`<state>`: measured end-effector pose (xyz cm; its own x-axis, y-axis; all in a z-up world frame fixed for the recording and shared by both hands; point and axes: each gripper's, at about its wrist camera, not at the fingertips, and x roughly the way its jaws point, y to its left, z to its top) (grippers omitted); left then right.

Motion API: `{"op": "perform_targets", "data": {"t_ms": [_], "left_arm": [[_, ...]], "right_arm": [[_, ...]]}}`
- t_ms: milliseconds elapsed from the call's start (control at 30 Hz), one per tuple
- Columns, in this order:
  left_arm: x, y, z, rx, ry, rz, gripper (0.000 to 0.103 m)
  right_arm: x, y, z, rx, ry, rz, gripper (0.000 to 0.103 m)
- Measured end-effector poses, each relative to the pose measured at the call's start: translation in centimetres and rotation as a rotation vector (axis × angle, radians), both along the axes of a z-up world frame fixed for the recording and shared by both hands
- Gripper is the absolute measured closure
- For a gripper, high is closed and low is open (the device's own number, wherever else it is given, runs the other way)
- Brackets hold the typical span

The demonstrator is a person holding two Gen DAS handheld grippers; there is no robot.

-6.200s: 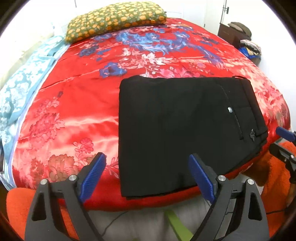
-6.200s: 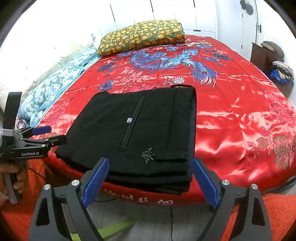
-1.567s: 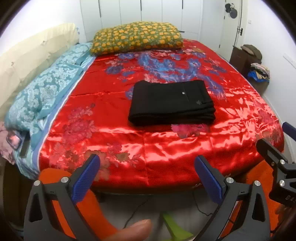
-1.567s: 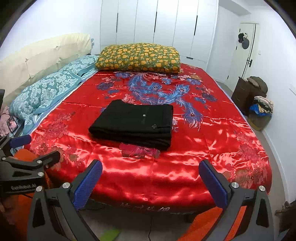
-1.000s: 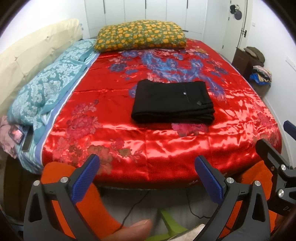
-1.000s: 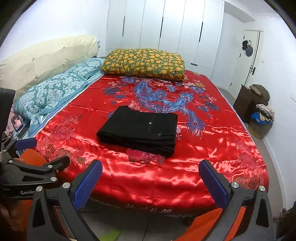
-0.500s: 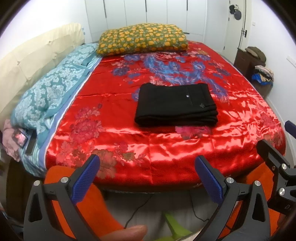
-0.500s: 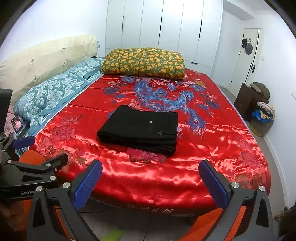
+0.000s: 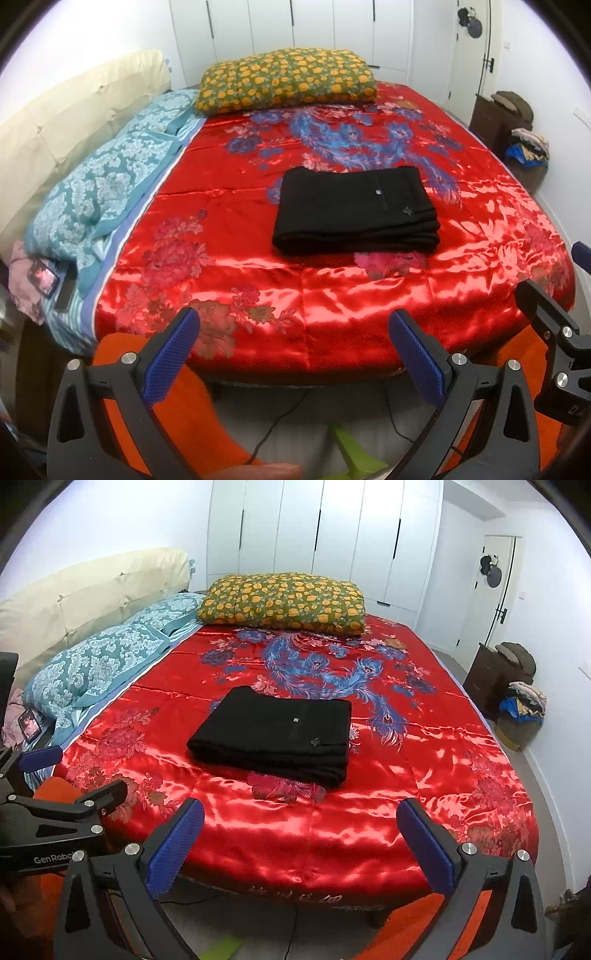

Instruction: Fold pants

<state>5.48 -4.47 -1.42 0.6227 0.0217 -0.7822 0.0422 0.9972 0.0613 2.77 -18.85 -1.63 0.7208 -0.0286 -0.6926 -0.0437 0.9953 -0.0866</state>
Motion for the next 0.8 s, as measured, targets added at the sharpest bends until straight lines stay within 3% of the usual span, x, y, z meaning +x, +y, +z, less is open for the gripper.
{"op": "perform_targets", "data": {"t_ms": [800], "left_arm": [[0.05, -0.41, -0.23, 0.017, 0.011, -0.012, 0.001]], "right_arm": [[0.05, -0.55, -0.42, 0.028, 0.020, -0.009, 0.000]]}}
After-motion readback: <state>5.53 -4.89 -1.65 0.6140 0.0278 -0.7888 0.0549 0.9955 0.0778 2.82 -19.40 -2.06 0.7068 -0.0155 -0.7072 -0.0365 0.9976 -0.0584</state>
